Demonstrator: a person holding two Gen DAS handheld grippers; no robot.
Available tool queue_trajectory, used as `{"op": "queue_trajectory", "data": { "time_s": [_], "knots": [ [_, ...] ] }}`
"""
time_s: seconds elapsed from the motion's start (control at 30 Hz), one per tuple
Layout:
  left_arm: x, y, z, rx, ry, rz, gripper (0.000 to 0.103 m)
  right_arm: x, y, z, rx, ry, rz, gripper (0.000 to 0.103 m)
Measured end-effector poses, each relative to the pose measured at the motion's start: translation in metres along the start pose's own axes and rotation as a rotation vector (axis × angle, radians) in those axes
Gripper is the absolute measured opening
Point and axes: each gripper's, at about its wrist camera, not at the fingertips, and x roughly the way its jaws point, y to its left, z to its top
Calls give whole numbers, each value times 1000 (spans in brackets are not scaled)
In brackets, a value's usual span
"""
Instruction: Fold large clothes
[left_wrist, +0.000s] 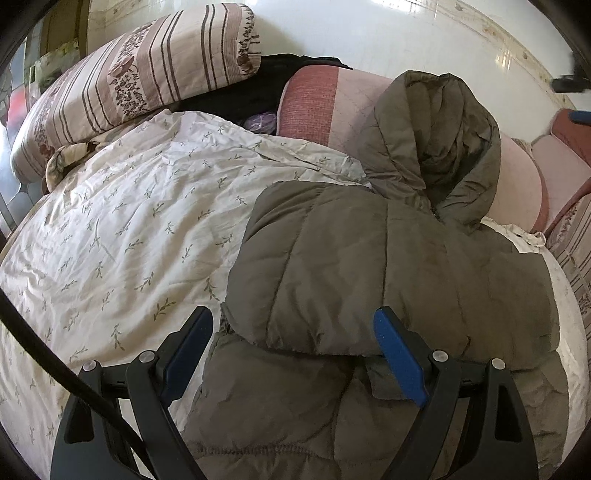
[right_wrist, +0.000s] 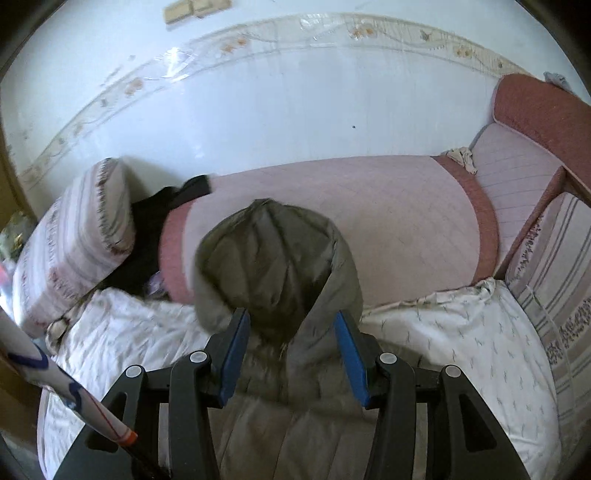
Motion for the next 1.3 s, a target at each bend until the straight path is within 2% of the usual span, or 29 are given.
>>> {"op": "queue_trajectory", "data": {
  "time_s": [0.3,0.6,0.63,0.7,0.73,0.83,1.07,1.27,1.3],
  "knots": [
    [13,-7,-2,28,22,5,88,104,-27,45,25,39,-61,52],
    [26,-4,-1,17,47,-12,88,174,-42,60,42,31,-87,52],
    [28,-4,-1,11,51,-14,88,179,-44,59,41,29,-85,41],
    [30,-3,-1,1,56,-17,88,186,-45,55,35,45,-72,8],
    [31,-3,-2,2,58,-16,88,187,-45,50,29,46,-94,8],
    [30,-4,-2,10,55,-7,88,168,-42,39,14,-19,-90,7],
    [24,-4,-2,8,50,-2,88,100,-39,-2,-35,-80,-59,6],
    [13,3,1,-16,37,-13,88,17,-42,-72,-57,-140,19,5],
    [10,3,2,-21,33,-16,88,-1,-44,-93,-59,-149,37,5]
  ]
}}
